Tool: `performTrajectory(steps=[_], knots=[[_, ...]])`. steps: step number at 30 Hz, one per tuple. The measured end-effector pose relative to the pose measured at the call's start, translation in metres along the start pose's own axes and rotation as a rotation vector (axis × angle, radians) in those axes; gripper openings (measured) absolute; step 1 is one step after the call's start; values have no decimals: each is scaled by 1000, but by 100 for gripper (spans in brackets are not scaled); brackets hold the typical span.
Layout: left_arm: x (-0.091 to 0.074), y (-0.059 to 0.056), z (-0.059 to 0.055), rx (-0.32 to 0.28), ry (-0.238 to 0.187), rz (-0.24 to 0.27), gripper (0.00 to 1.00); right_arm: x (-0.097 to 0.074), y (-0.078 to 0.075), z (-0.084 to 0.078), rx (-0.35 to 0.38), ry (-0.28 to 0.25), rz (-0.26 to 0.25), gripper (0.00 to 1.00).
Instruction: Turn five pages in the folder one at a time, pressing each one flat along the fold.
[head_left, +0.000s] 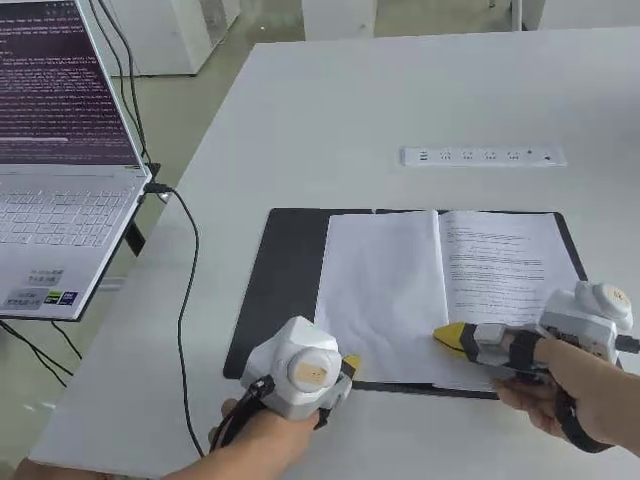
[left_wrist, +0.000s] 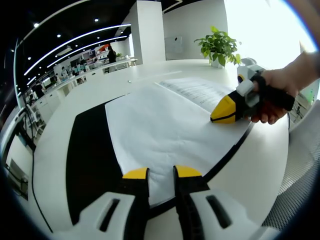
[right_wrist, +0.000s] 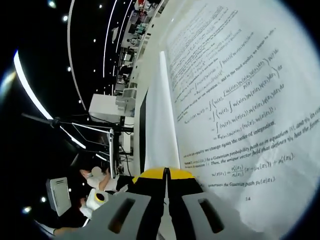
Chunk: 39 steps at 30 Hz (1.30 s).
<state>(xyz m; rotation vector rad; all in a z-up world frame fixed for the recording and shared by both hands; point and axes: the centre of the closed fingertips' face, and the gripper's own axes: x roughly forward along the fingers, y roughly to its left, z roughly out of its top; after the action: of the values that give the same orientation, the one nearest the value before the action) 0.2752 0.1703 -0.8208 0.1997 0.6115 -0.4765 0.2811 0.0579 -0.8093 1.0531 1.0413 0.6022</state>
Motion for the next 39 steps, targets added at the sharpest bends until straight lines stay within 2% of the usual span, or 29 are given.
performTrajectory(steps=[5,9,13,19,24,29,31,33,35,36,38,39], knots=[[-2,0,0,-4,-2,2,17,-8,-2,-19,17,13,20,0],[-3,0,0,-4,-2,4,17,-13,-3,-34,21,43,24,0],[-3,0,0,-6,-1,7,17,-18,-3,-43,22,47,26,0],[-4,0,1,-7,1,6,17,-27,5,-55,10,36,44,0],[-5,0,1,-38,12,13,17,-41,26,-48,-62,-51,74,0],[-5,1,2,-50,40,7,17,-66,34,-37,-175,-148,28,0],[-7,-2,0,-44,72,-8,18,-79,34,-31,-206,-193,-14,0],[-10,-3,0,-34,89,-18,21,-90,37,-24,-245,-239,-32,0],[-15,-5,2,-29,85,-30,26,-105,35,-17,-301,-275,-93,0],[-18,-6,4,-27,79,-38,26,-115,37,-8,-358,-329,-114,0],[-27,-7,11,-32,53,-43,27,-132,35,-3,-387,-373,-187,0],[-33,-8,17,-55,41,-44,28,-138,36,0,-406,-391,-202,0]])
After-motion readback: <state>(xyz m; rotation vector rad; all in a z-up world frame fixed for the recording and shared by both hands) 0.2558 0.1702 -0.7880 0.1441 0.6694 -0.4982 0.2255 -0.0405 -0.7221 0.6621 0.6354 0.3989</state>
